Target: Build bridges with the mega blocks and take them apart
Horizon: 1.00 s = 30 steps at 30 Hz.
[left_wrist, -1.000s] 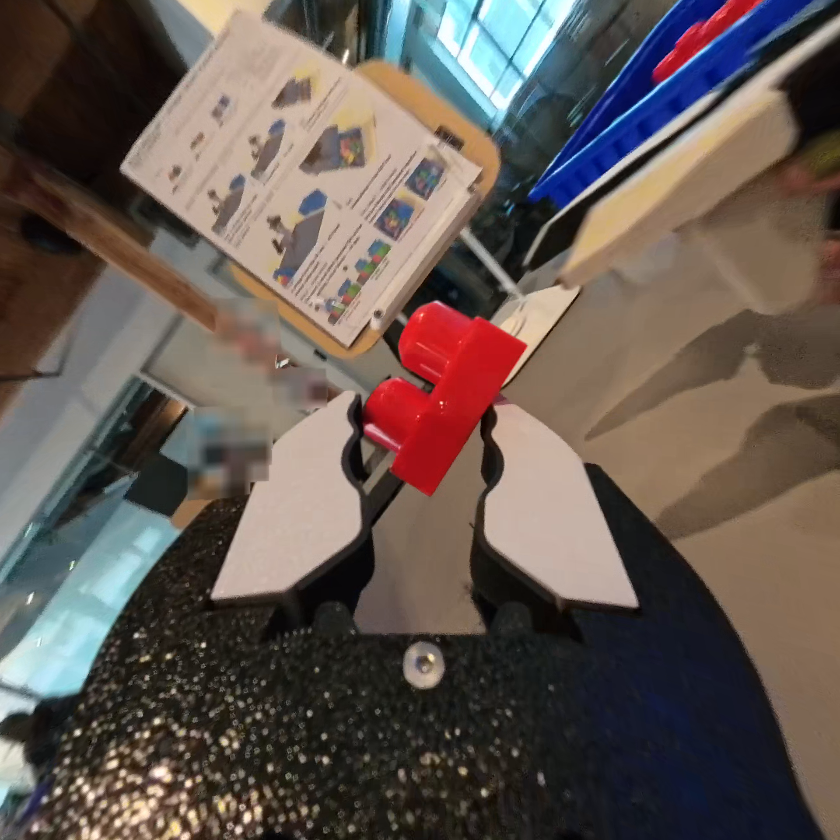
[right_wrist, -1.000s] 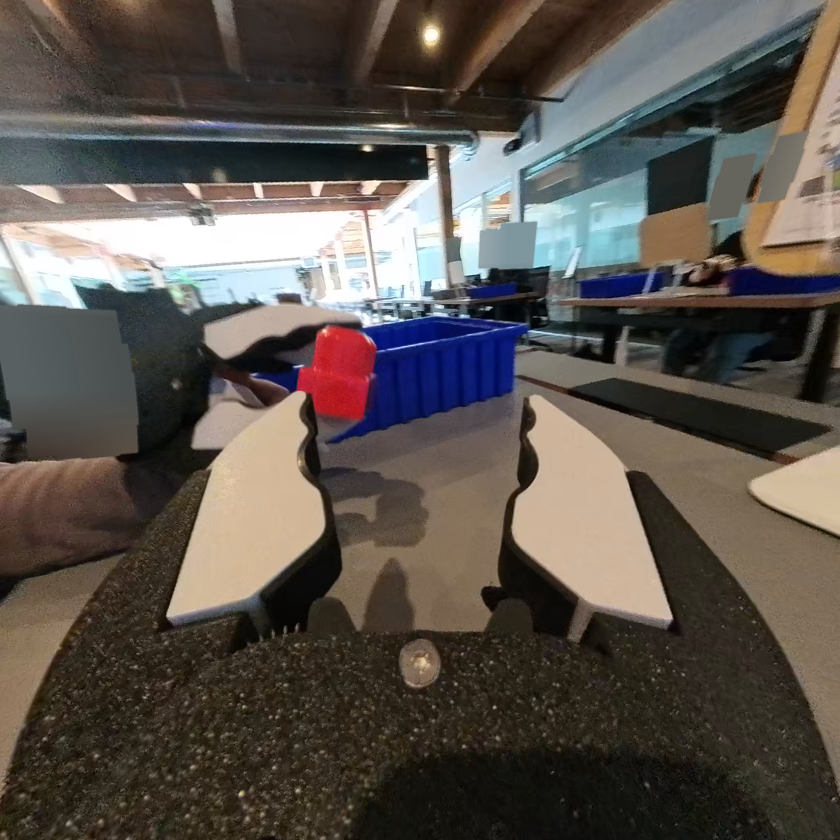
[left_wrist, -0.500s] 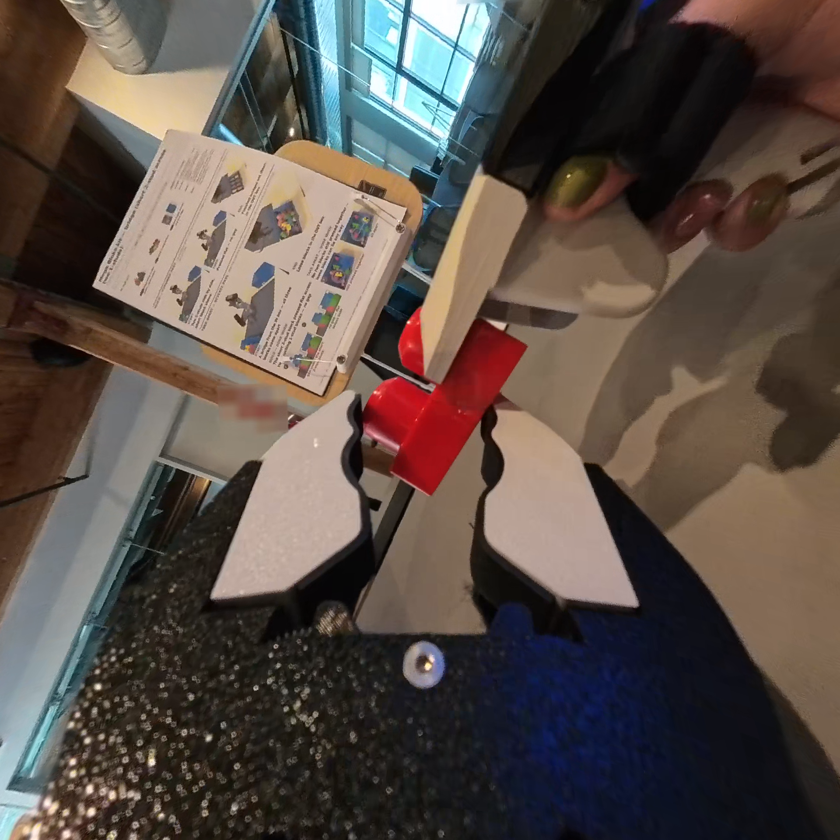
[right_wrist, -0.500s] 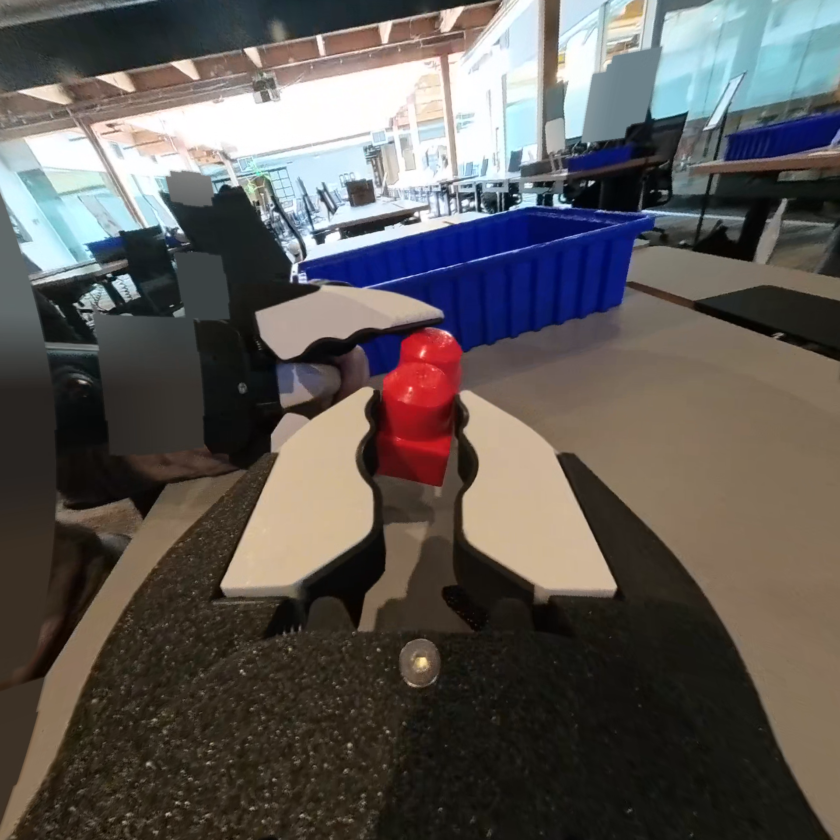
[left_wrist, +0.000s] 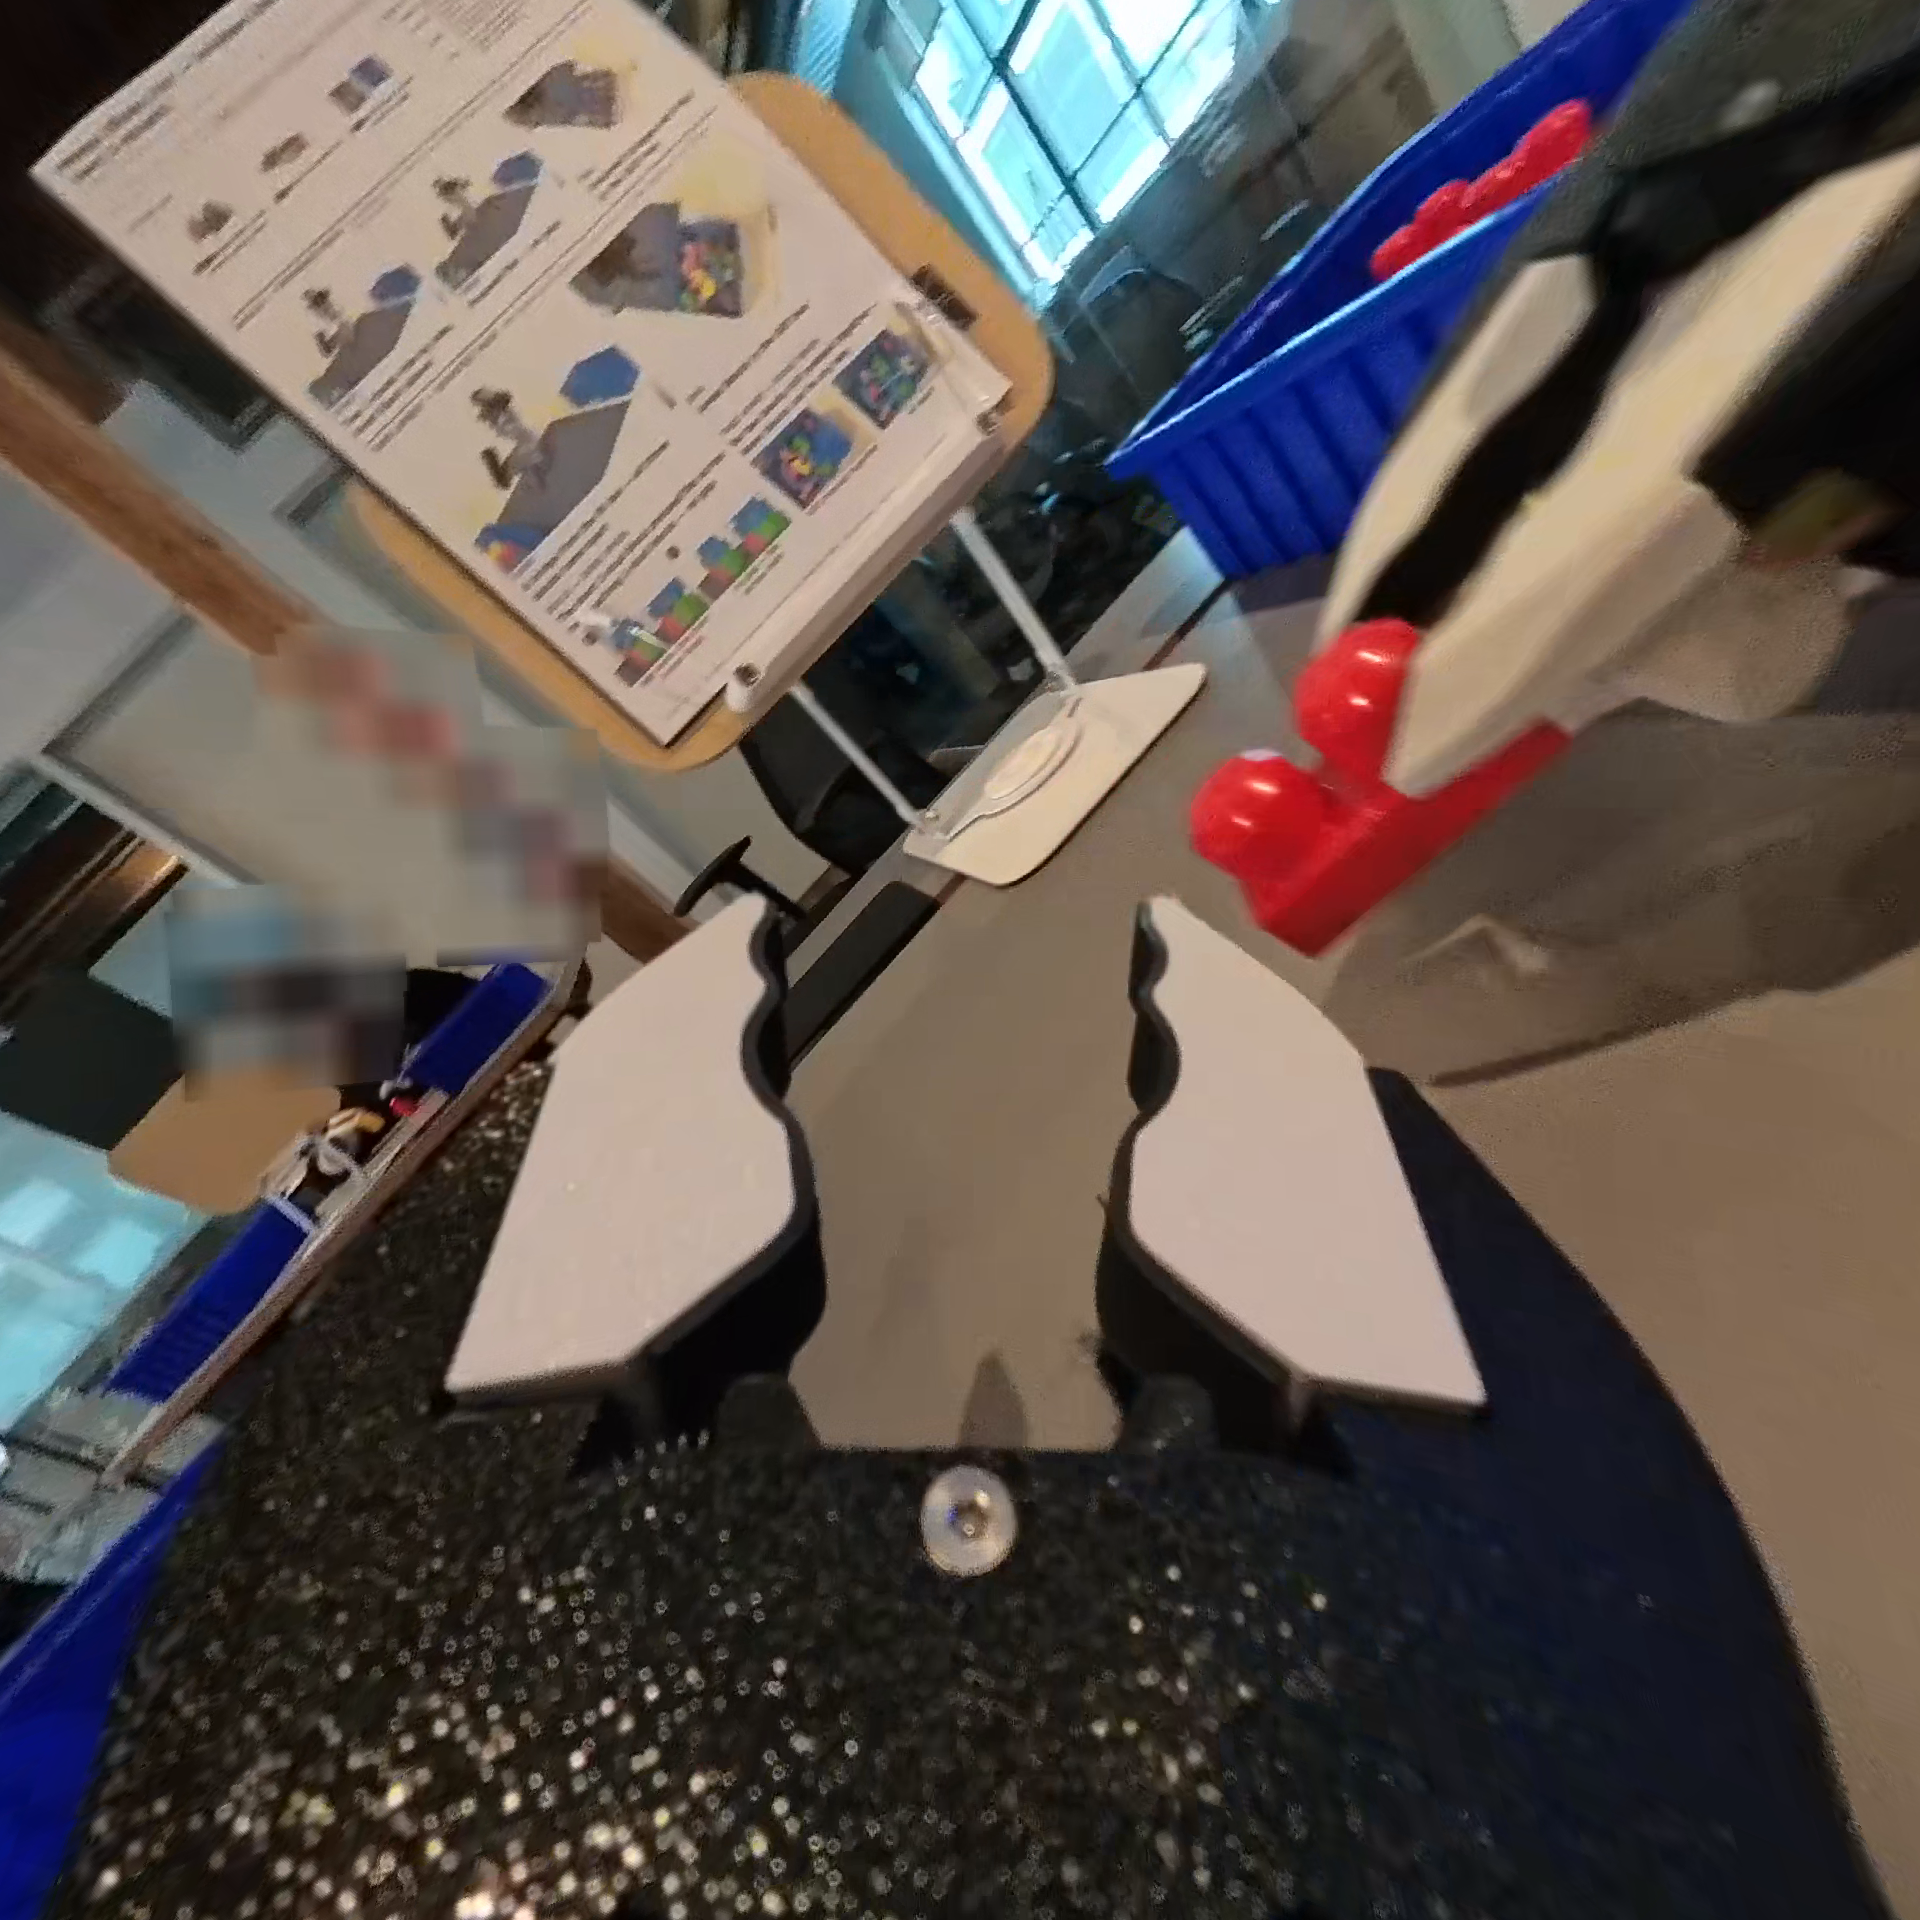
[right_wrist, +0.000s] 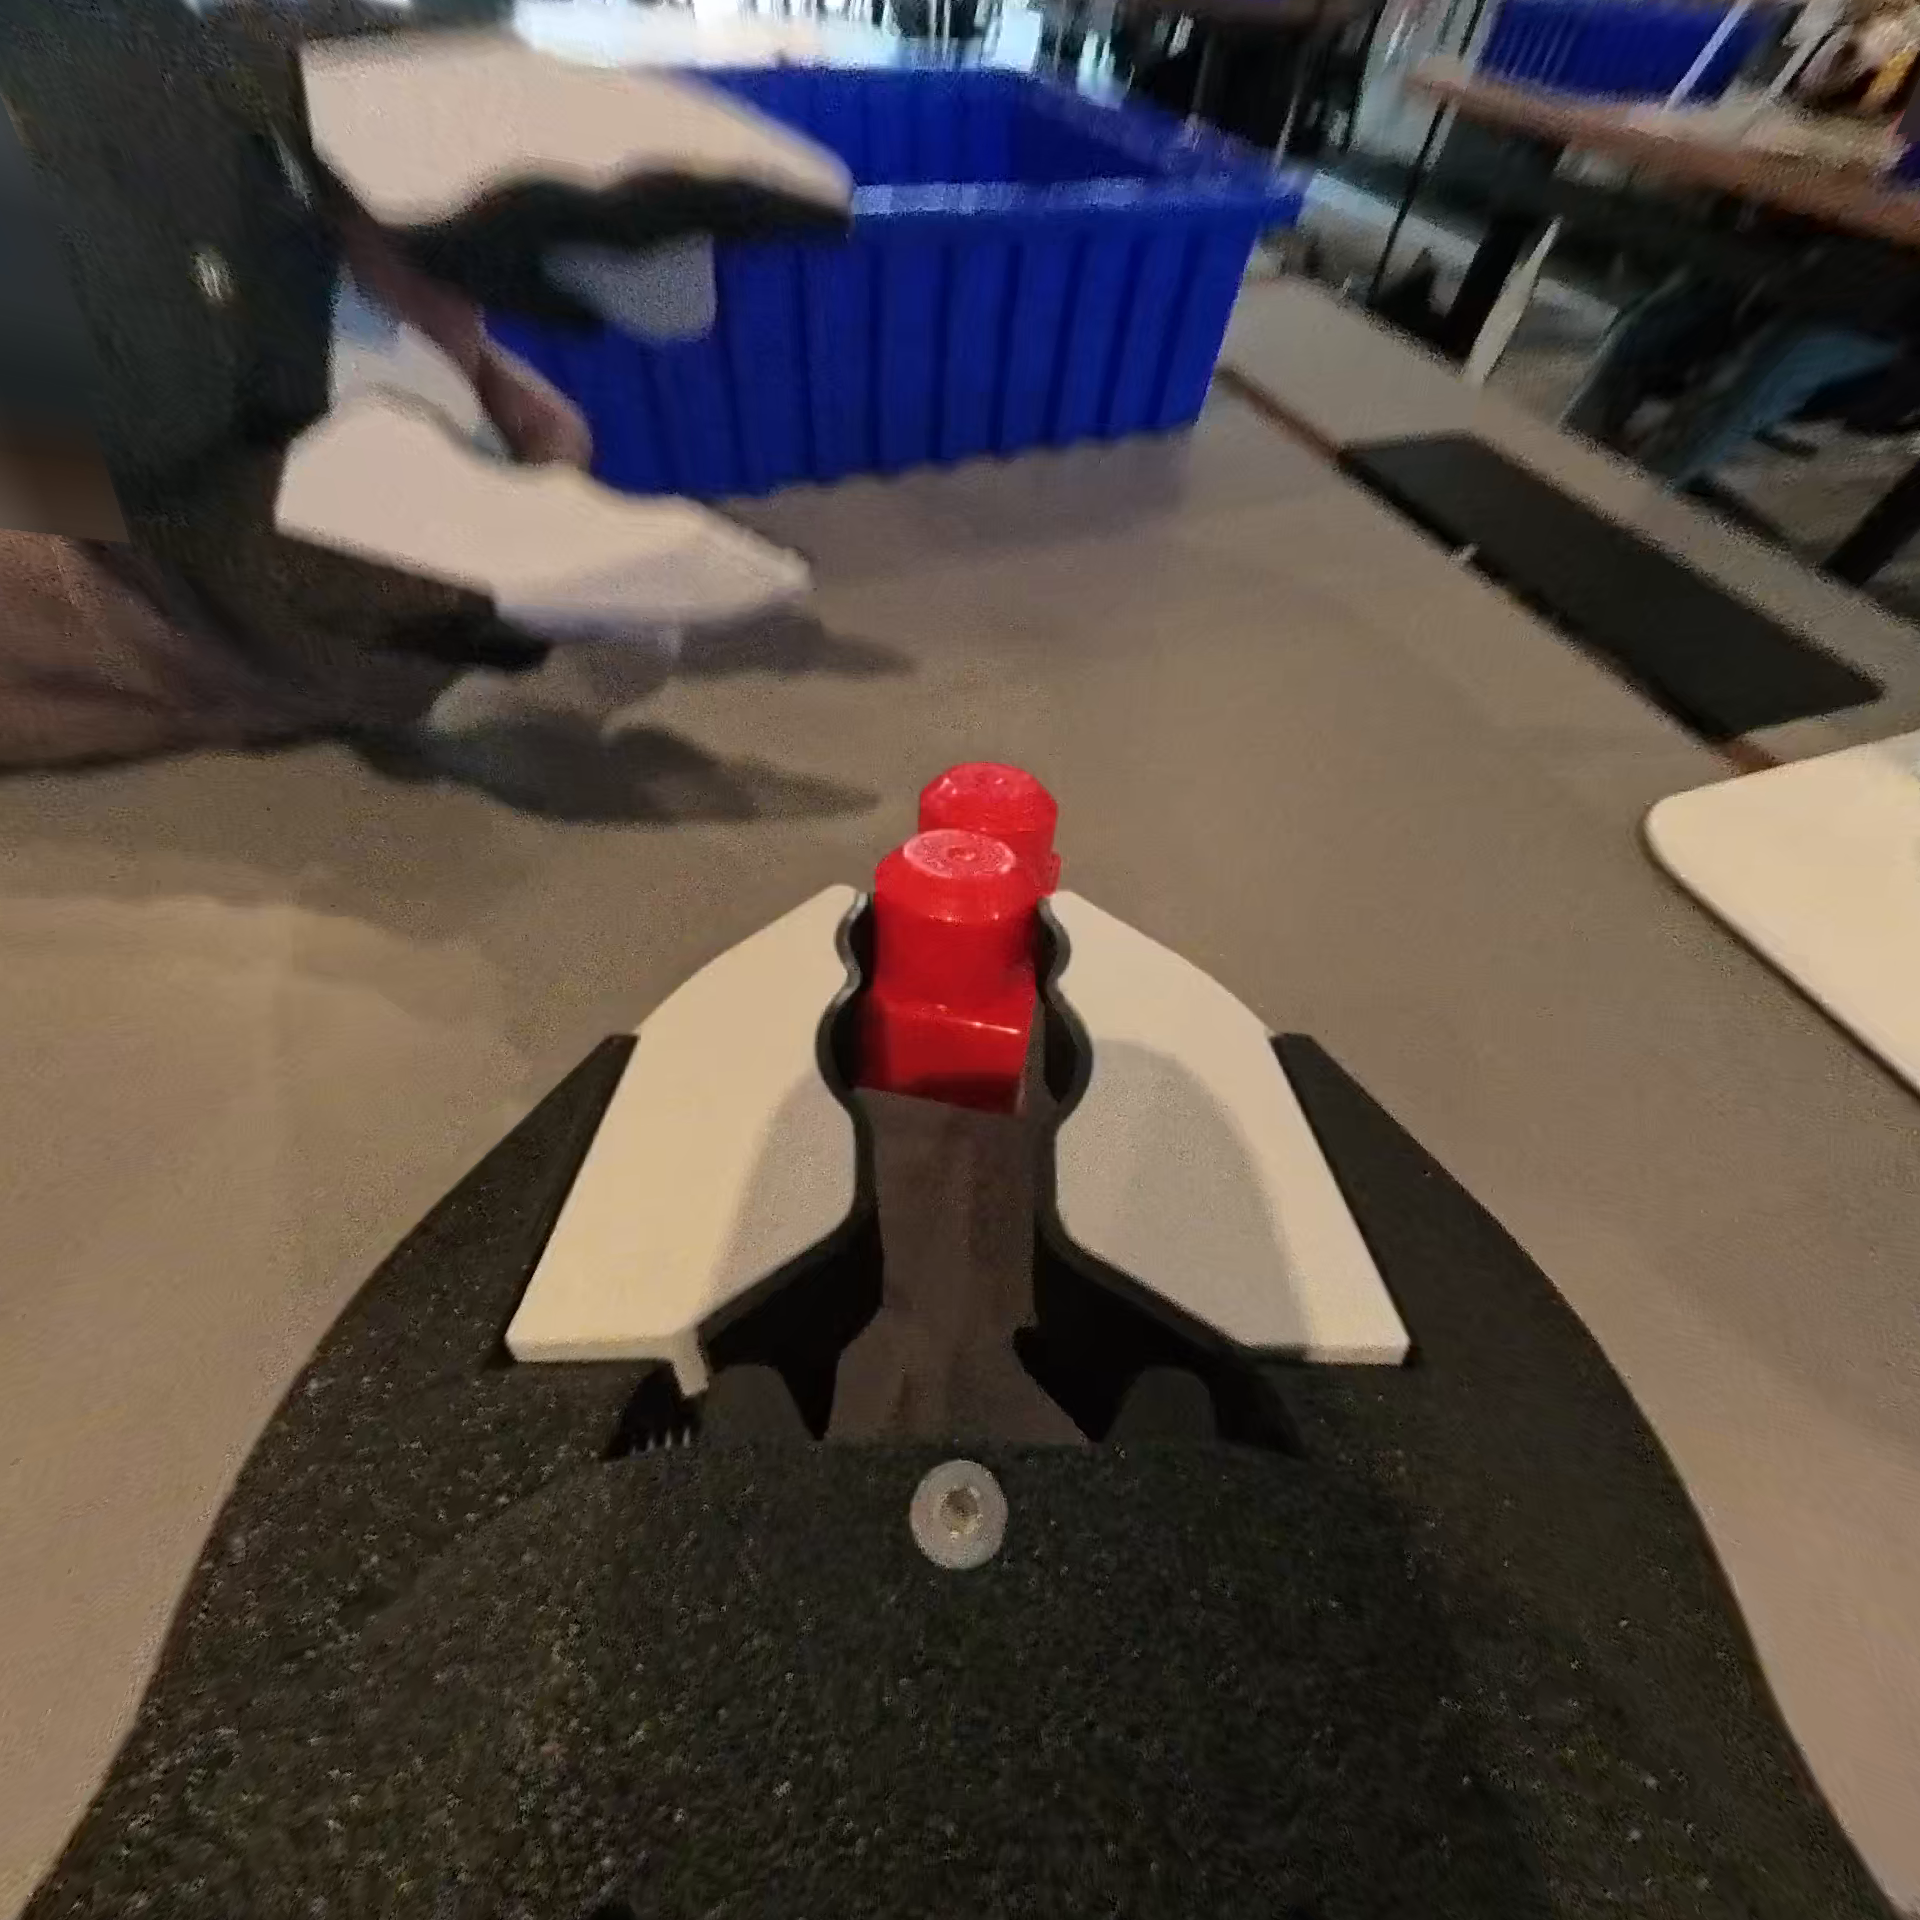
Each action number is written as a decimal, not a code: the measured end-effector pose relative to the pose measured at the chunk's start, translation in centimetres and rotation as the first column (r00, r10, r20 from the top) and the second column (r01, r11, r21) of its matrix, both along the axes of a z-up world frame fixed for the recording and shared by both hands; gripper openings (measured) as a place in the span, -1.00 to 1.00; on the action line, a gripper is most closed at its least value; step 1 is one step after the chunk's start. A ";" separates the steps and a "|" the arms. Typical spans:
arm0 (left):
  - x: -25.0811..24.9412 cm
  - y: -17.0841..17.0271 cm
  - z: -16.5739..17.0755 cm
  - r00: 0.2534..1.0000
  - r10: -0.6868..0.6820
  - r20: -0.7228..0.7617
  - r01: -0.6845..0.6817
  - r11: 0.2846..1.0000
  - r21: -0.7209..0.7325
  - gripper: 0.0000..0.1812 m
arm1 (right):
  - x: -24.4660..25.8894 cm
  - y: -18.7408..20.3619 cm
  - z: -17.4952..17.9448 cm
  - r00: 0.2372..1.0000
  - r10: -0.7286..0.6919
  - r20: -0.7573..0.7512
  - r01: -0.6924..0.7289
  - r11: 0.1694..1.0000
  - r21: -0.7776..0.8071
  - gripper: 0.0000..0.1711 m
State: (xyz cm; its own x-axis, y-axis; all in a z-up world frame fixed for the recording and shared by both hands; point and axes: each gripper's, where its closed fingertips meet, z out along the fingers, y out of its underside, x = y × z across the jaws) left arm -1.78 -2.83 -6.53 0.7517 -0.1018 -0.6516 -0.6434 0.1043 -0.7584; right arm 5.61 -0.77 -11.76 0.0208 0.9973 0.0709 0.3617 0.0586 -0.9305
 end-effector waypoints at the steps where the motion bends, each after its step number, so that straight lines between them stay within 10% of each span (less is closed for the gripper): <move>1: -0.5 0.1 0.0 1.000 0.019 0.017 -0.019 1.000 0.001 -0.32 | 0.0 -0.2 -0.8 0.999 0.013 0.048 -0.014 1.000 0.003 -0.66; 14: -2.2 0.6 -0.3 0.984 0.056 0.171 -0.046 0.997 -0.058 -0.36 | -0.5 -1.3 -3.6 0.986 0.094 0.135 -0.089 0.995 -0.045 -0.49; 18: -2.5 0.6 -0.2 0.970 0.039 0.240 -0.024 0.998 -0.065 -0.36 | -0.9 -0.9 -1.4 0.998 0.070 0.000 -0.070 0.997 -0.027 -0.01; 24: -2.9 -0.2 1.9 0.930 -0.006 0.367 0.018 0.999 -0.029 -0.34 | 0.4 0.3 4.9 0.921 -0.036 -0.388 0.143 0.958 0.249 -0.04; 30: -7.8 -5.4 10.3 0.910 0.078 0.408 -0.112 0.992 0.060 -0.27 | 1.6 1.1 5.4 0.881 -0.114 -0.459 0.263 0.925 0.275 -0.06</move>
State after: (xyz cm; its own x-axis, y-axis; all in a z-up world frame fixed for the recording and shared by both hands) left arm -9.54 -8.28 3.80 0.9557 0.0229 -0.2933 -0.2938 0.1292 -0.9471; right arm 7.22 0.35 -6.32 0.3084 0.8941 0.3248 -0.0316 0.3509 -0.9359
